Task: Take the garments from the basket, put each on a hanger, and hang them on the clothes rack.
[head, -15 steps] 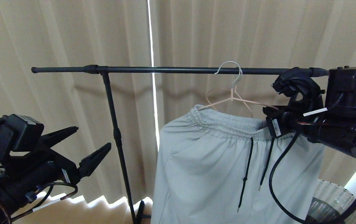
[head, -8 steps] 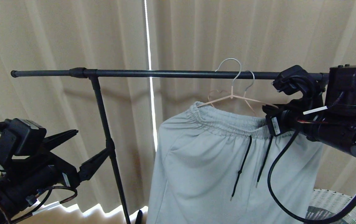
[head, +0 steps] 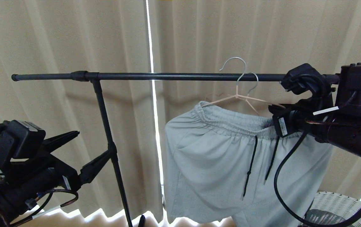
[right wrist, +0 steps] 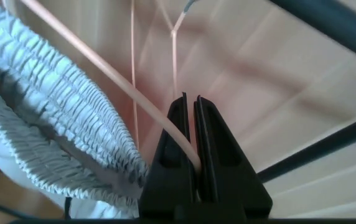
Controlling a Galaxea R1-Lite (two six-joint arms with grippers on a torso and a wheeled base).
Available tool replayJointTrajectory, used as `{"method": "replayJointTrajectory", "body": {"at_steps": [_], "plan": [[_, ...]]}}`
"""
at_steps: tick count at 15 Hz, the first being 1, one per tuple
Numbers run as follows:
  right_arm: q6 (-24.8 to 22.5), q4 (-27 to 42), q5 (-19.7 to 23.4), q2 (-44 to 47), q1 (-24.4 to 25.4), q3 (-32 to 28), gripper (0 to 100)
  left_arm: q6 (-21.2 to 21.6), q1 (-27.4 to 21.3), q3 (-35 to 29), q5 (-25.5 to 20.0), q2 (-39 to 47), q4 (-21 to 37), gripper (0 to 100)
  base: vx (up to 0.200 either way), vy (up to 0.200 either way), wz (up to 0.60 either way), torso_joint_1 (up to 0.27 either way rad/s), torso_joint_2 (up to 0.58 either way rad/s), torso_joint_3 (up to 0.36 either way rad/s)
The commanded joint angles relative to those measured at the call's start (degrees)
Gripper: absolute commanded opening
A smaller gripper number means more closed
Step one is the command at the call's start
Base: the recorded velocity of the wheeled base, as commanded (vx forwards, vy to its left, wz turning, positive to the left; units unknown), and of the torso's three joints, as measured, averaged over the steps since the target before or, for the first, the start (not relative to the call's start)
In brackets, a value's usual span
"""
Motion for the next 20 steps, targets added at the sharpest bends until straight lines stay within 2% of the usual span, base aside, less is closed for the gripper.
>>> {"method": "replayJointTrajectory", "body": {"at_steps": [1, 4, 8, 10, 14, 20], "plan": [[0.0, 0.0, 0.0, -0.1, 0.1, -0.1, 0, 0.0, 0.0, 0.0, 0.1, 0.1, 0.0, 100, 0.000, 0.200, 0.00, 0.007, 0.00, 0.007], [-0.1, 0.2, -0.1, -1.0, 0.2, 0.1, 0, 0.0, 0.0, 0.2, 0.1, 0.2, 0.0, 100, 0.000, 0.200, 0.00, 0.004, 0.00, 0.001], [-0.1, 0.2, -0.3, -1.8, 0.0, 0.6, 0, 0.1, 0.0, 0.3, 0.1, 0.2, -0.1, 100, 0.000, 0.000, 0.00, 0.000, 0.00, 0.000], [-0.3, 0.5, -4.3, -2.1, 0.0, 0.8, 0, 0.1, 0.0, 0.6, 0.1, 0.2, -0.1, 100, 0.000, 0.000, 0.00, 0.000, 0.00, 0.000], [-0.4, 0.5, -7.2, -2.7, -0.1, 1.1, 0, 0.1, 0.1, 0.6, 0.1, 0.2, -0.1, 100, 0.000, 0.000, 0.00, 0.000, 0.00, 0.000], [-0.7, 0.5, -13.1, 1.1, -1.4, -3.0, 0, 0.1, 0.1, 0.7, 0.1, 0.2, -0.1, 100, 0.000, 0.000, 0.00, 0.000, 0.00, 0.000]]}}
